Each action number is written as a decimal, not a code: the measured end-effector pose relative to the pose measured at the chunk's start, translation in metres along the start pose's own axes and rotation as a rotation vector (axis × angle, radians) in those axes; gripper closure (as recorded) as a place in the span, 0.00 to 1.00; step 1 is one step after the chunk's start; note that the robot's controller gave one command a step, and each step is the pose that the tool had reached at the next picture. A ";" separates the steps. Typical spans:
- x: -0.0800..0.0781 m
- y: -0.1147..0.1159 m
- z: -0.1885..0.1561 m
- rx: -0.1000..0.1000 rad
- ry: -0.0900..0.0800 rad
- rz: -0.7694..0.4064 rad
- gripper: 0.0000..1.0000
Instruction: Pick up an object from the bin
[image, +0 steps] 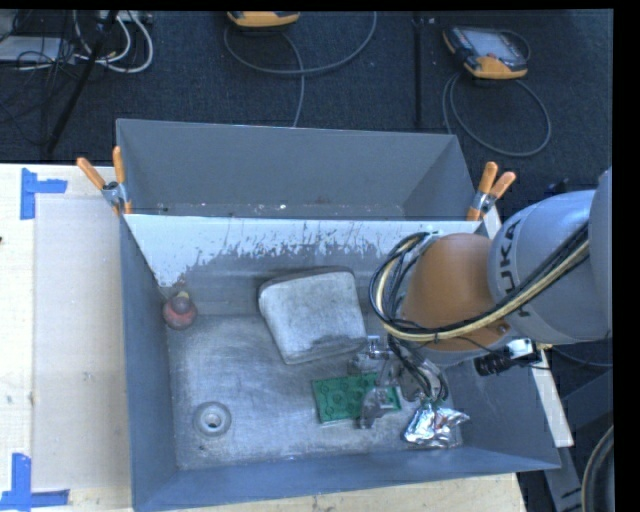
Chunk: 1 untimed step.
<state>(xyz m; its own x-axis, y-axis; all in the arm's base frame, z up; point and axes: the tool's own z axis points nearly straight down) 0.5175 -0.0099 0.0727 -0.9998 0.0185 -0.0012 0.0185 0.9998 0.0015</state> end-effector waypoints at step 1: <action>-0.012 -0.069 -0.167 0.004 -0.005 -0.305 1.00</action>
Offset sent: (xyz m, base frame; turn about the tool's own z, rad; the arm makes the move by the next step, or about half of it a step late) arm 0.0094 -0.0687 0.1648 -0.3073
